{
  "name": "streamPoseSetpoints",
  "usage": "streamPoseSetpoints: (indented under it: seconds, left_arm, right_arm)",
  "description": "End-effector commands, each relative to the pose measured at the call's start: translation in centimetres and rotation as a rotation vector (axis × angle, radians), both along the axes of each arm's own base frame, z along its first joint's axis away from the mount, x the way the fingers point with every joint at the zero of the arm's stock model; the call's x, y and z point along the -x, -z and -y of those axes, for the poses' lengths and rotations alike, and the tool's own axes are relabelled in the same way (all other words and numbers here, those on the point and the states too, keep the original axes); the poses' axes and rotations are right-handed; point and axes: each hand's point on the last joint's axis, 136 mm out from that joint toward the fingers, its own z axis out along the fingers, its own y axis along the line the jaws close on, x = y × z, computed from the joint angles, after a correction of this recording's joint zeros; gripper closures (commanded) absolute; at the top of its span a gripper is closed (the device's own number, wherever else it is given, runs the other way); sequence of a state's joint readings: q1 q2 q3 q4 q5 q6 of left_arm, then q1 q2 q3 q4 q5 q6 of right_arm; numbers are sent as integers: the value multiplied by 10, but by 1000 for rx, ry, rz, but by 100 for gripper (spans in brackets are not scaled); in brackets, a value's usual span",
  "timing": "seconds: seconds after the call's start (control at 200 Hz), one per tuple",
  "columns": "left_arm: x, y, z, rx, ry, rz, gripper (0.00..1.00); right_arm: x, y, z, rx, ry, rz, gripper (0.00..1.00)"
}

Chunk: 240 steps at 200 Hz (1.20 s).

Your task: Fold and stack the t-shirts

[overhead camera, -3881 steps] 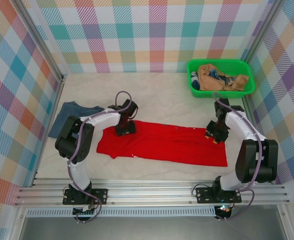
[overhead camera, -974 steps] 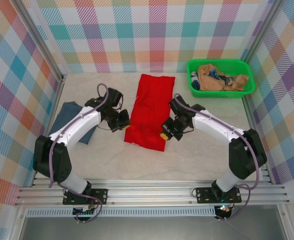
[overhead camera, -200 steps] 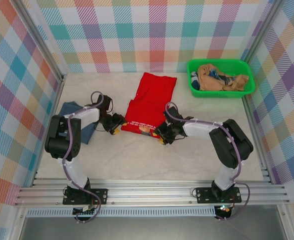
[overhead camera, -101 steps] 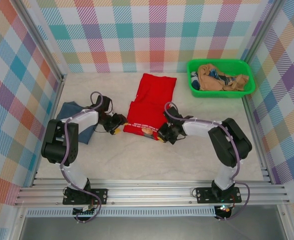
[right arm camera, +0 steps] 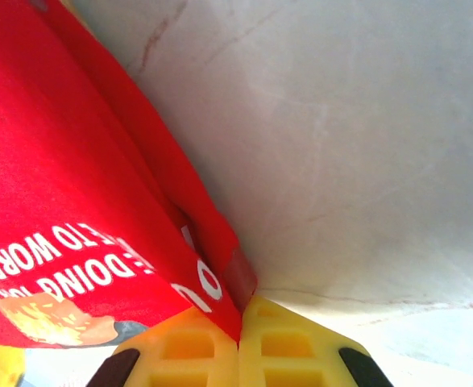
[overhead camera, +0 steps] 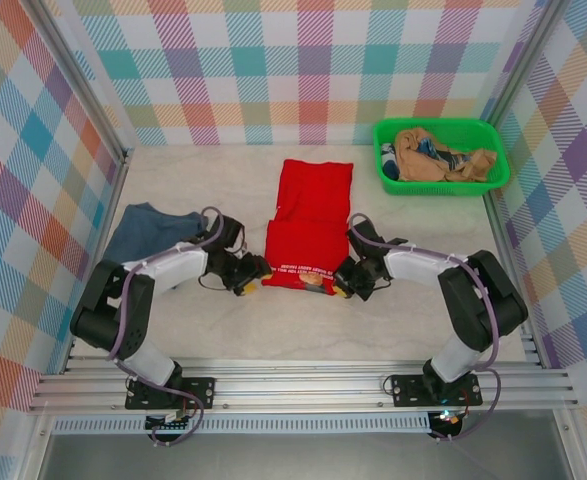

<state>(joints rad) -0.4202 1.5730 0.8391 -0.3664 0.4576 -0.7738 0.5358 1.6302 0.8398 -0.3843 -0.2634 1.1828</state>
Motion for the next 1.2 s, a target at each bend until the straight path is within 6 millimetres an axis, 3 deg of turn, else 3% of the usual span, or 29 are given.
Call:
streamPoseSetpoints:
  seconds: [0.0, 0.065, 0.16, 0.35, 0.52, 0.625, 0.655, 0.82, 0.91, 1.09, 1.195]
  left_arm:
    - [1, 1, 6, 29, -56, 3, 46]
    - [-6, 2, 17, 68, -66, 15, 47]
    - [2, 6, 29, 43, -30, 5, 49]
    - [2, 17, 23, -8, -29, 16, 57]
    - [-8, 18, 38, 5, -13, 26, 83]
    - [-10, 2, 46, 5, 13, 60, 100]
    - [-9, -4, 46, -6, 23, 70, 100]
    - [27, -29, 31, -74, 80, 49, 100]
    - [56, -38, 33, -61, 152, 25, 100]
    - [123, -50, 31, -79, 290, -12, 100]
    - [146, -69, 28, -47, 298, -4, 100]
  right_arm:
    - [23, 0, 7, -1, -37, -55, 100]
    - [25, 0, 9, -6, -28, -60, 100]
    - [26, -2, 11, -14, -28, -64, 100]
    - [29, -5, 18, -20, -25, -69, 100]
    - [30, -9, 18, -43, -38, -59, 100]
    - [28, -18, 17, -47, -69, -33, 100]
    - [30, -21, 17, -45, -79, -34, 100]
    - [45, -40, 22, -59, -136, -21, 100]
    - [62, -54, 20, -88, -193, -44, 100]
    - [113, -72, 31, -107, -288, -131, 100]
    - [141, -89, 39, -136, -294, -155, 100]
